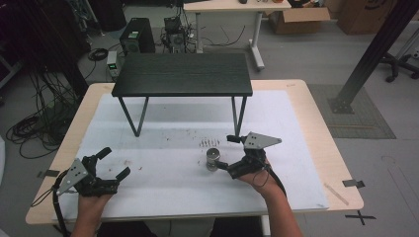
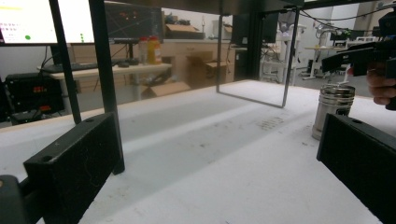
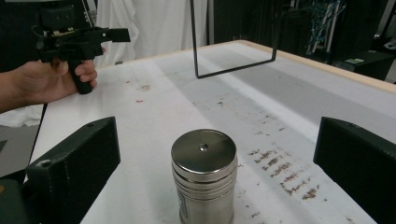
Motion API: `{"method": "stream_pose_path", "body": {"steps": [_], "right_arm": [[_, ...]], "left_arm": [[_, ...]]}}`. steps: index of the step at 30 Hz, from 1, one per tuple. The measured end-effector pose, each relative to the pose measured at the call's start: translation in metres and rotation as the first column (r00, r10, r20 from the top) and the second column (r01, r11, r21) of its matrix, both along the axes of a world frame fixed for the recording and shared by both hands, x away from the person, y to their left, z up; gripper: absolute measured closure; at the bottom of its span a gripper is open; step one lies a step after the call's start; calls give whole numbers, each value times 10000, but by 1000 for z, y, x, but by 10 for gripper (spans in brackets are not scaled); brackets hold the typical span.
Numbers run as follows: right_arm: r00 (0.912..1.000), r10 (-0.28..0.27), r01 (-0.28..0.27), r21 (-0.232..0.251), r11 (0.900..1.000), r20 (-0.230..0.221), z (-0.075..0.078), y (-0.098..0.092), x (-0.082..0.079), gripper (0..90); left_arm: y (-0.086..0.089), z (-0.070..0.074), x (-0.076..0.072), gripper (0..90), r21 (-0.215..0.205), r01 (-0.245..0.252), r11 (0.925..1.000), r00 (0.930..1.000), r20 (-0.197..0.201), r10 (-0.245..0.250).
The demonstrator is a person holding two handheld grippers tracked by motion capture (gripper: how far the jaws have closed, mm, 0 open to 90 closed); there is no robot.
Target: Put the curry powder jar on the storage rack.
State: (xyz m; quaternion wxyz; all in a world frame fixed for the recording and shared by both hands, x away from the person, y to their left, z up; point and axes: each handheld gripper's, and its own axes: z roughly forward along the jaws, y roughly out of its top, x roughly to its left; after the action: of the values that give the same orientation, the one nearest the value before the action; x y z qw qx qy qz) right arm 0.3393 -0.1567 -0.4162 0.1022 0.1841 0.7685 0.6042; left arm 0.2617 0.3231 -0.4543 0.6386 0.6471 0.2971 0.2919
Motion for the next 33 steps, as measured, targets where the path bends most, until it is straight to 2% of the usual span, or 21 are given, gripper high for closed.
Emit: {"method": "stream_pose_path", "body": {"steps": [8,14,21,26,33], "right_arm": [[9992,106,-121,-419,9990,-374,-6,8,3,3],[9976,92,-158,-953,9953,-687,-12,16,6,7],[9949,43,-169,-1244,9921,-1010,-15,23,10,18],[9946,51,-212,-1547,9877,-1039,-16,26,12,86],[9952,40,-209,-1724,9848,-980,-18,27,11,195]], "left_arm": [[0,0,0,2,-1,-1,10000,10000,3,1],[0,0,0,2,1,-5,10000,10000,10,5],[0,0,0,2,-2,-5,10000,10000,15,5],[0,0,0,2,-8,-8,10000,10000,23,8],[0,0,0,2,-27,-2,10000,10000,32,2]]}}
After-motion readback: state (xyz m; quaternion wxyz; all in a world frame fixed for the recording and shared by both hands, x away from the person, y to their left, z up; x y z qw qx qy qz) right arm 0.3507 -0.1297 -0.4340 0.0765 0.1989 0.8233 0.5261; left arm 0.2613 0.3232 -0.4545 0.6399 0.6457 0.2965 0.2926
